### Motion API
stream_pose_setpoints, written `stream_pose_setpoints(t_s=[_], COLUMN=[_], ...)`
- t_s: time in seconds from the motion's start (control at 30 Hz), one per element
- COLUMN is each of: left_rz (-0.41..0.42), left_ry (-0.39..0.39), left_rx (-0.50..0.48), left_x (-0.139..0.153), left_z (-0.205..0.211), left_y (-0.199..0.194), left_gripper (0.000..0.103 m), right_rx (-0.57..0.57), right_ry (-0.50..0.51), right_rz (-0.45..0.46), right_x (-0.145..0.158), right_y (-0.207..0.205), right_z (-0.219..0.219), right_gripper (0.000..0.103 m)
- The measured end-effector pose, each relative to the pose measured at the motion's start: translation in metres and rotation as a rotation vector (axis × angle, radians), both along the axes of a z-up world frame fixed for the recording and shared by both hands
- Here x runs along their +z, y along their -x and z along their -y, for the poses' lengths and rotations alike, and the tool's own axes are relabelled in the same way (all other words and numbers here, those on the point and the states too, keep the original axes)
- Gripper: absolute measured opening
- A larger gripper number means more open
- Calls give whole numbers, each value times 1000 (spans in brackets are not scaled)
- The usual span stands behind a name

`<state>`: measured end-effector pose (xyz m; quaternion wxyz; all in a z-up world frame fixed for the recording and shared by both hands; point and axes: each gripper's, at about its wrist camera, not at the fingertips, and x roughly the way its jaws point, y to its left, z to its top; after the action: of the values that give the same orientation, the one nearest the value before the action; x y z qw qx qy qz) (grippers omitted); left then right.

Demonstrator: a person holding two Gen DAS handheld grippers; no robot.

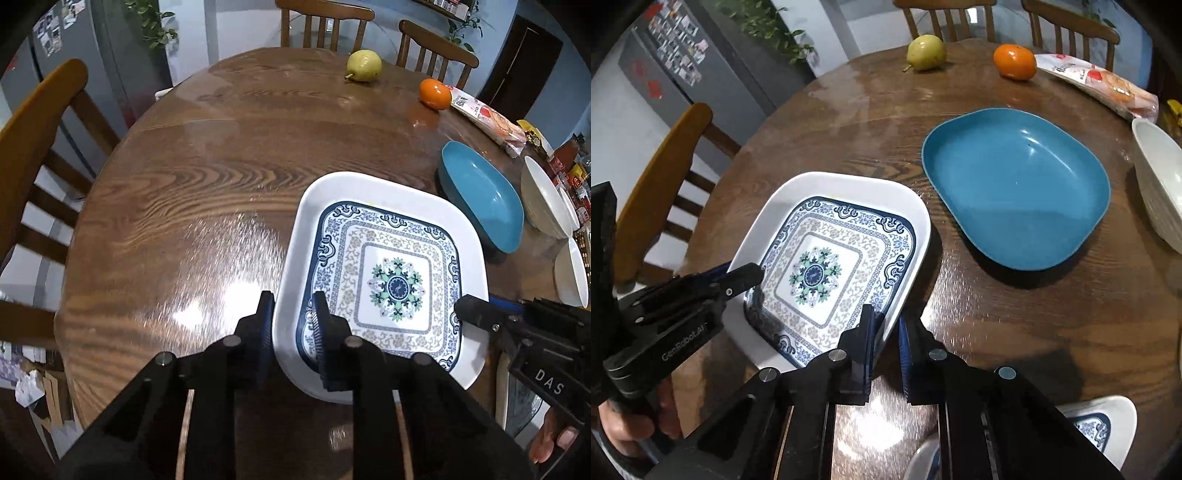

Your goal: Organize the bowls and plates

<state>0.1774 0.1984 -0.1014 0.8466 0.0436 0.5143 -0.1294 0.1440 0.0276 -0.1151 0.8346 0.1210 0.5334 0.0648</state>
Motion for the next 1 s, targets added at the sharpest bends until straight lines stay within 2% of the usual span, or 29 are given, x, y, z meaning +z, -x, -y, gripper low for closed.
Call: stream_pose_setpoints(t_s=[0.1,0.27,0.5,0.7,1.0], left_rz=[26,86,169,180,145], left_ry=[-5,-2,0,34,60], left_rx=[12,22,-13,-61,-137], left_x=[9,31,58,65,57], left_z=[0,4,26,54,97], left_y=[13,37,74,95,126], left_gripper=[18,18,18,18,18], right_rx=[10,38,29,-2,-62], right_ry=[-14,-11,-8,23,45], right_rz=[1,55,128,154,123], right_x=[4,25,59,74,73], right_y=[6,26,61,95,139], right_z=[1,4,25,50,90], right_gripper=[14,14,14,14,15])
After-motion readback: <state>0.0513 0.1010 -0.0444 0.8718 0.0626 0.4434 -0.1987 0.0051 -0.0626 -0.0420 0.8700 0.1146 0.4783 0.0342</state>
